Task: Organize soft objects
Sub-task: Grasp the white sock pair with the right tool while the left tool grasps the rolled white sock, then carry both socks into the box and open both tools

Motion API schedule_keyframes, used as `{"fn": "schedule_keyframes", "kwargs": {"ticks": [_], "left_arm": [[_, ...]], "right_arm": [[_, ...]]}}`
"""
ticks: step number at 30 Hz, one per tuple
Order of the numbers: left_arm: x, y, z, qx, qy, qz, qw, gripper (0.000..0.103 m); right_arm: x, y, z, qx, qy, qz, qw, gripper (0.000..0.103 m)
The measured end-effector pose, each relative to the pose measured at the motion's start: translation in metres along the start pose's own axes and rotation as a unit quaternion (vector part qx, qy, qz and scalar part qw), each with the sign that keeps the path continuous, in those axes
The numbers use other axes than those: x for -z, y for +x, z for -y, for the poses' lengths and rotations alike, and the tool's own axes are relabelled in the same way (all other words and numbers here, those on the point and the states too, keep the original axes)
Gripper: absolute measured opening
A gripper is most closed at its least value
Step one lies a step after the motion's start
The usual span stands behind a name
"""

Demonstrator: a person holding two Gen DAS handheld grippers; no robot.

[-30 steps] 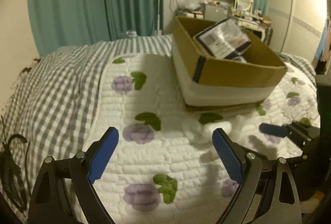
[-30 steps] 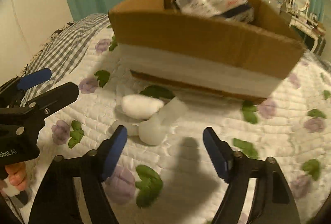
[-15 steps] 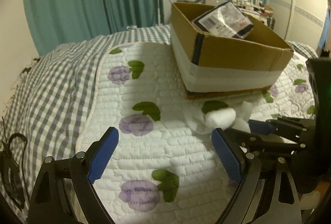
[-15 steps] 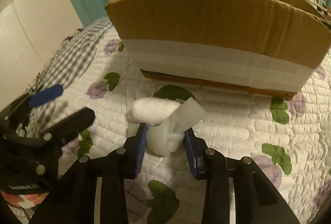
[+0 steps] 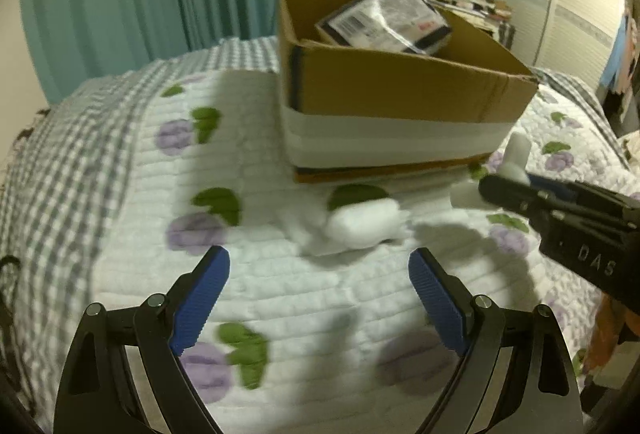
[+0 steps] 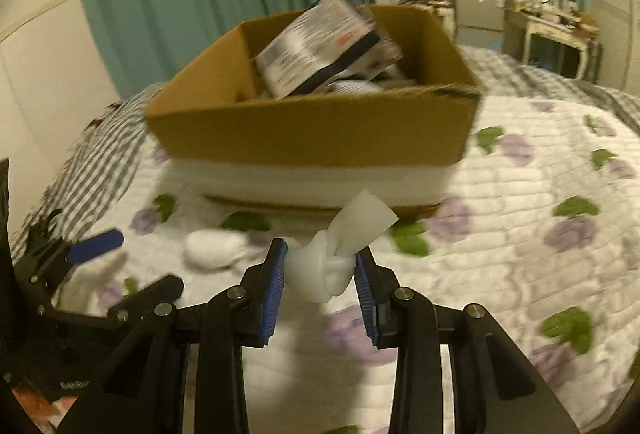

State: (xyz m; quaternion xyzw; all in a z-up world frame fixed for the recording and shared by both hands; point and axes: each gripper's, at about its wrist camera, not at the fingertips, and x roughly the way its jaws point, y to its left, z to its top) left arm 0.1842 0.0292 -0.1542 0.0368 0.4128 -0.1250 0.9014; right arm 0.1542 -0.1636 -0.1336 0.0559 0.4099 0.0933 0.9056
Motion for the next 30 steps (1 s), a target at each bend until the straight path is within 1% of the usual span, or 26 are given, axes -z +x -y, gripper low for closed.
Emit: {"fn": "schedule_keyframes", "kwargs": {"ticks": [2,7,8,11,12,14,15,16,17,19,24,27,30], "left_arm": [[-0.002,0.01,0.007,0.004,-0.002,-0.009,1.0,0.091],[-0.008,0.042,0.019,0.002,-0.022,-0.026,0.9994,0.091],[-0.009,0.049,0.02,0.003,-0.026,-0.03,0.9992,0.084],[-0.011,0.062,0.021,-0.003,-0.037,-0.03,0.9989,0.081],[-0.012,0.064,0.021,-0.002,-0.04,-0.028,0.9988,0.077],[-0.011,0.065,0.021,-0.004,-0.039,-0.023,0.999,0.058],[-0.011,0.065,0.021,-0.007,-0.036,-0.021,0.9991,0.055],[-0.01,0.064,0.021,-0.009,-0.036,-0.02,0.9991,0.049],[-0.01,0.063,0.02,-0.01,-0.037,-0.019,0.9991,0.046],[-0.008,0.06,0.017,-0.007,-0.045,-0.016,0.9989,0.043],[0.003,0.039,0.013,0.005,-0.063,-0.011,0.998,0.042],[0.009,0.021,0.016,0.006,-0.054,-0.004,0.9985,0.041],[0.014,-0.007,0.02,0.007,-0.043,0.015,0.9989,0.041]], "right_arm": [[-0.002,0.002,0.008,0.011,0.006,0.004,1.0,0.033],[-0.002,0.014,0.024,0.015,0.031,0.003,0.999,0.033],[-0.002,0.018,0.026,0.016,0.034,0.003,0.999,0.033],[0.0,0.026,0.03,0.017,0.044,-0.001,0.999,0.033],[0.0,0.027,0.033,0.016,0.047,-0.001,0.999,0.033],[0.0,0.029,0.034,0.015,0.05,0.0,0.999,0.033],[0.0,0.029,0.034,0.017,0.049,0.0,0.999,0.033],[0.001,0.029,0.033,0.018,0.048,0.001,0.999,0.033],[0.001,0.028,0.032,0.02,0.048,0.002,0.999,0.033],[0.001,0.025,0.032,0.018,0.05,0.004,0.999,0.033],[0.002,0.006,0.03,0.01,0.058,0.015,0.998,0.033],[0.002,-0.015,0.024,0.008,0.055,0.026,0.998,0.033],[0.001,-0.042,0.013,0.007,0.041,0.042,0.998,0.033]]}}
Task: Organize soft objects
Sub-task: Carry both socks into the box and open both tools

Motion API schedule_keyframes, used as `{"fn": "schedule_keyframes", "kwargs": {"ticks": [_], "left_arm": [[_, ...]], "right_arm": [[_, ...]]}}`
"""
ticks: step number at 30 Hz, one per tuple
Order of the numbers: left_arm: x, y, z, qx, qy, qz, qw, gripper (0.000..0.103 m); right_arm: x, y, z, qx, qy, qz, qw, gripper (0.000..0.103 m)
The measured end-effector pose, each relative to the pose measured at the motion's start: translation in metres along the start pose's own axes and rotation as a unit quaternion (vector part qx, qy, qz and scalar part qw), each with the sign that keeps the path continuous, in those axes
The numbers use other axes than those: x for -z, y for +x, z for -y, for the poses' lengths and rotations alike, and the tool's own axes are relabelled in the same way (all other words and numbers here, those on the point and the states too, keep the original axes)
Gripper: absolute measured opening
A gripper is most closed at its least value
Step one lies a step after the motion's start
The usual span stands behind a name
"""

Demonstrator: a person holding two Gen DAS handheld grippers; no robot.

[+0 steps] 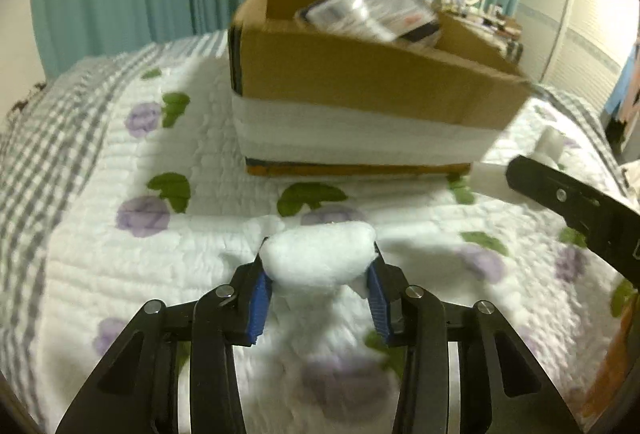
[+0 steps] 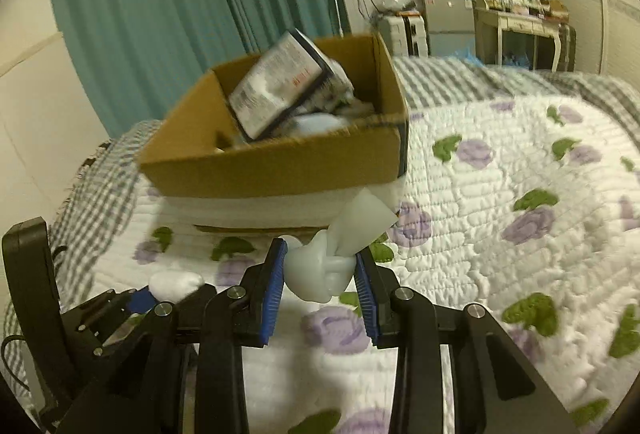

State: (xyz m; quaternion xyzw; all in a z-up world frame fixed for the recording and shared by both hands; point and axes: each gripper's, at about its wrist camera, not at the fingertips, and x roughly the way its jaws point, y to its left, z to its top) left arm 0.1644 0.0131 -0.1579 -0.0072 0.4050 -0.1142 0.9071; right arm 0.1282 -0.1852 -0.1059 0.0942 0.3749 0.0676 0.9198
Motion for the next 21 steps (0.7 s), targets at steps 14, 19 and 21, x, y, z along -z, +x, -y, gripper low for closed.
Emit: {"fn": "schedule_keyframes", "kwargs": {"ticks": [14,19,21], "left_arm": [[-0.055,-0.123,0.025,0.0,0.038,0.118,0.9923,0.041],[-0.09,-0.135,0.028,0.0,0.042,0.146,0.9884,0.041],[-0.105,-0.128,0.028,0.004,0.041,0.148,0.9881,0.041]], "right_arm": [[-0.052,-0.114,-0.045,0.019,-0.099,0.079,0.992,0.033],[-0.106,-0.125,-0.048,-0.009,-0.127,0.081,0.989,0.034],[-0.126,-0.118,-0.046,-0.014,-0.139,0.072,0.988,0.034]]}}
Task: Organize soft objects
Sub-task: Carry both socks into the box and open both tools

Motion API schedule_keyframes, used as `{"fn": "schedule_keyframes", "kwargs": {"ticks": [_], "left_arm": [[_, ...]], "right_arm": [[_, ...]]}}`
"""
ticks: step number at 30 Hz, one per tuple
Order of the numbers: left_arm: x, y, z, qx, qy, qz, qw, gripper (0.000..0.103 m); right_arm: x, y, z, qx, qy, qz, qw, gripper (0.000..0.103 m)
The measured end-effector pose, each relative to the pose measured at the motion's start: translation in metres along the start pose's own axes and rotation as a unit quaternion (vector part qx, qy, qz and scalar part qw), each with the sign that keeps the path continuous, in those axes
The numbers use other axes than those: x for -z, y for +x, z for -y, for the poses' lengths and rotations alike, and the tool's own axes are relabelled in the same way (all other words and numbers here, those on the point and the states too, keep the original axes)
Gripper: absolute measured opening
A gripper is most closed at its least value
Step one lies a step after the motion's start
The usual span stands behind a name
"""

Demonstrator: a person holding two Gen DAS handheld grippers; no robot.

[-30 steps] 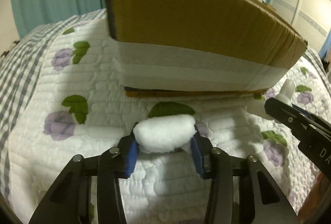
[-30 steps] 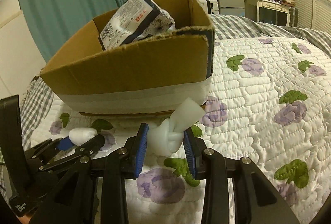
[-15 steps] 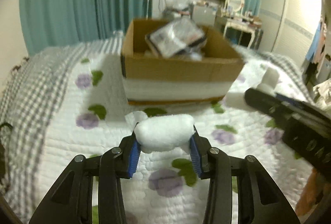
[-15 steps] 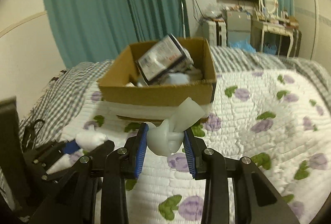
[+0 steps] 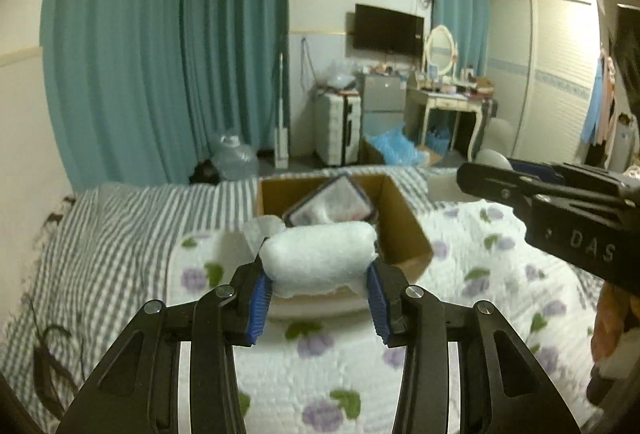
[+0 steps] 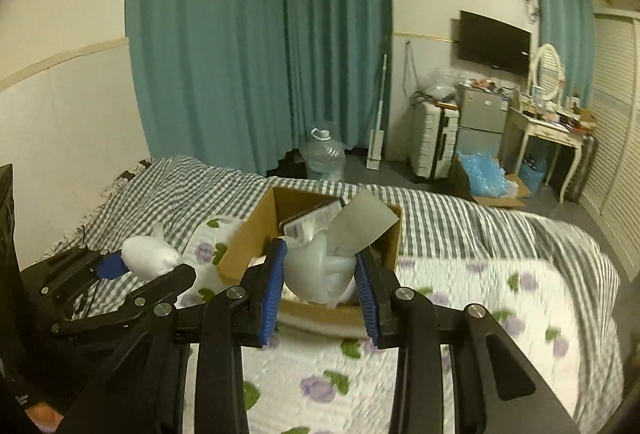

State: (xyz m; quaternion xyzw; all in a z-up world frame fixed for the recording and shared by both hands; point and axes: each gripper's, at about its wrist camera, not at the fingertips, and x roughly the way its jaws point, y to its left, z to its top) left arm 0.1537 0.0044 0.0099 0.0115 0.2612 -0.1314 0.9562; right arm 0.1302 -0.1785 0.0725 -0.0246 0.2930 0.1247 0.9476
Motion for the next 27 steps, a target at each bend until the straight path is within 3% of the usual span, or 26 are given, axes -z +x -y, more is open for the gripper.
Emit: {"fn": "schedule_keyframes", "kwargs": {"ticks": [6,15,16,17,19,20,27], "left_arm": [[-0.015,0.064,-0.007,0.004,-0.018,-0.032,0.9993,0.041],[0.016,0.15,-0.007,-0.015,-0.009,-0.079,0.9967,0.044],[0.019,0.156,-0.007,-0.016,-0.01,-0.085,0.9962,0.044],[0.022,0.163,-0.008,-0.019,-0.011,-0.091,0.9956,0.052],[0.027,0.172,-0.011,-0.04,-0.011,-0.098,0.9943,0.068],[0.029,0.173,-0.01,-0.045,-0.01,-0.097,0.9942,0.069],[0.016,0.147,-0.007,-0.053,-0.009,-0.083,0.9951,0.07]], "right_arm": [[-0.015,0.055,0.03,-0.037,0.011,-0.031,0.999,0.034],[0.024,0.172,0.041,-0.077,0.02,-0.103,0.991,0.039],[0.027,0.181,0.042,-0.072,0.024,-0.105,0.992,0.042],[0.03,0.187,0.044,-0.07,0.029,-0.104,0.992,0.048],[0.031,0.193,0.049,-0.069,0.039,-0.097,0.992,0.066],[0.03,0.194,0.051,-0.067,0.045,-0.095,0.992,0.074],[0.014,0.167,0.058,-0.038,0.058,-0.073,0.995,0.081]]}}
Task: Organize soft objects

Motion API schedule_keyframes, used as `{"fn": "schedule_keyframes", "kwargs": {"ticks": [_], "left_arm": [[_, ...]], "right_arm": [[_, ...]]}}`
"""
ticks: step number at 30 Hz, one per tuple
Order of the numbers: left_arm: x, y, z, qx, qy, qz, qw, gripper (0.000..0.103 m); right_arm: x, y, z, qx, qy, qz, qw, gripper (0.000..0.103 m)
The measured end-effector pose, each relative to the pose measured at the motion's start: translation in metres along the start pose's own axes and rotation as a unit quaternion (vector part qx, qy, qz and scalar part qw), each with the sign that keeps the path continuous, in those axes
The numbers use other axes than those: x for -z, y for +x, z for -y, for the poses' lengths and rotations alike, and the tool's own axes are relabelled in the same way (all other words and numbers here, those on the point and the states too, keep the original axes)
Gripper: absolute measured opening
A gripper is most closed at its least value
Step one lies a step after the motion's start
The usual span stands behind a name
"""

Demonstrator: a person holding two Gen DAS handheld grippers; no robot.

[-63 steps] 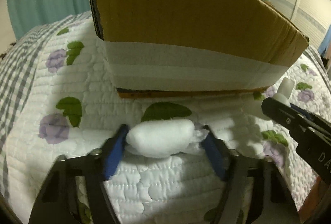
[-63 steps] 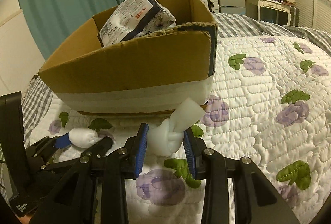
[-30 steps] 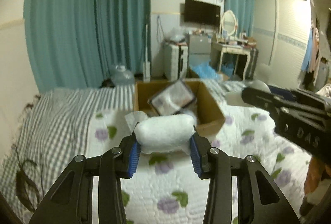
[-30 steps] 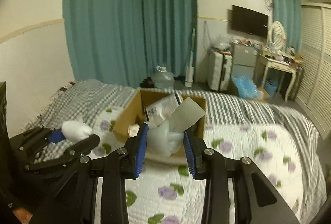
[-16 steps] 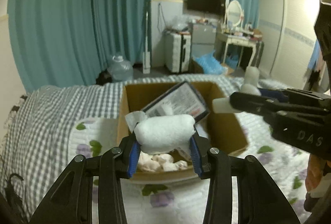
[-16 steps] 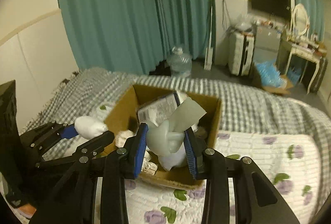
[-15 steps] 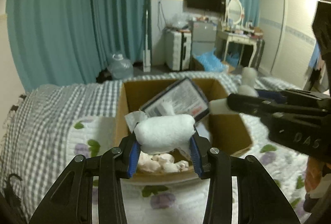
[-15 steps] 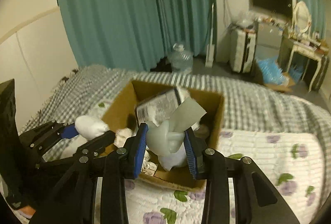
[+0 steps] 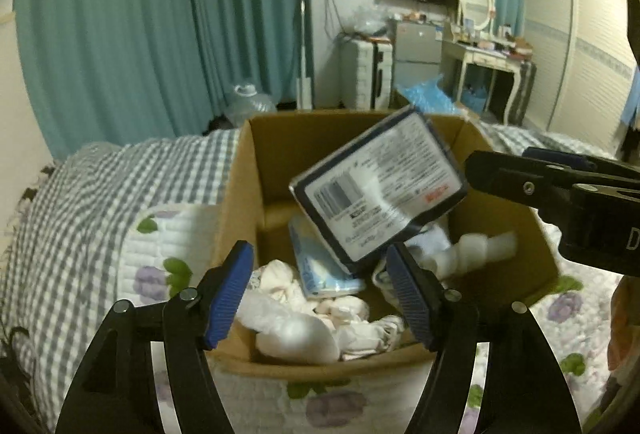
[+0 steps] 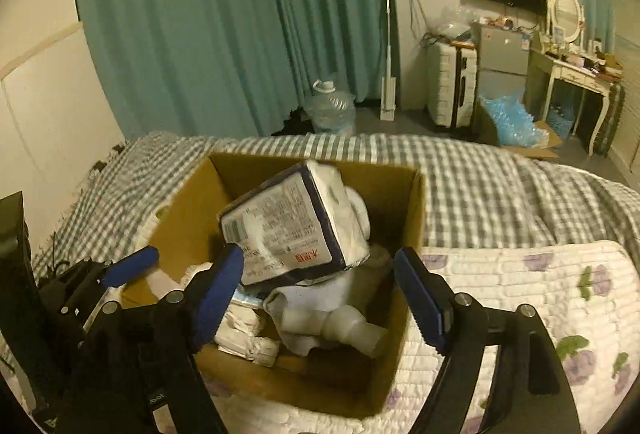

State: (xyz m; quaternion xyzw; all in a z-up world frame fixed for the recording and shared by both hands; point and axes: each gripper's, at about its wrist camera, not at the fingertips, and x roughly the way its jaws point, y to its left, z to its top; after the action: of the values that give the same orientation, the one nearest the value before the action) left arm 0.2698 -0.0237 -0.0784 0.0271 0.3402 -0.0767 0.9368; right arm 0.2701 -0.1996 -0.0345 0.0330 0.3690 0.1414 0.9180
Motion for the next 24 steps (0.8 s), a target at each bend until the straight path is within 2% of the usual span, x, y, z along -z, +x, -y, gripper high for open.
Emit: {"fn": "schedule_keyframes", "kwargs": {"ticks": [4,7,8,10,14,17,20,24], "left_arm": [[-0.018,-0.05,-0.001,-0.011,0.003,0.035,0.9993,0.07],[-0.032,-0.094,-0.005,-0.017,0.004,0.07,0.9974,0.07],[-0.036,-0.115,-0.007,-0.023,0.002,0.088,0.9958,0.076],[-0.045,-0.158,-0.01,-0.03,-0.006,0.127,0.9915,0.097],[-0.054,-0.241,-0.021,-0.039,-0.028,0.213,0.9758,0.097],[-0.055,-0.29,-0.028,-0.028,-0.038,0.248,0.9676,0.098],[-0.053,-0.315,-0.031,-0.015,-0.039,0.265,0.9633,0.098],[-0.042,-0.33,-0.033,-0.015,-0.037,0.282,0.9584,0.098]], "right_arm": [[-0.009,-0.048,-0.015,0.019,-0.013,0.026,0.999,0.083],[-0.017,-0.1,-0.026,0.044,-0.031,0.057,0.997,0.085],[-0.02,-0.123,-0.031,0.05,-0.036,0.069,0.996,0.088],[-0.024,-0.16,-0.04,0.068,-0.045,0.091,0.993,0.092],[-0.03,-0.235,-0.058,0.099,-0.068,0.144,0.982,0.1],[-0.029,-0.279,-0.071,0.115,-0.081,0.173,0.975,0.101],[-0.024,-0.31,-0.085,0.131,-0.09,0.206,0.966,0.102],[-0.012,-0.329,-0.093,0.126,-0.086,0.226,0.962,0.102]]}}
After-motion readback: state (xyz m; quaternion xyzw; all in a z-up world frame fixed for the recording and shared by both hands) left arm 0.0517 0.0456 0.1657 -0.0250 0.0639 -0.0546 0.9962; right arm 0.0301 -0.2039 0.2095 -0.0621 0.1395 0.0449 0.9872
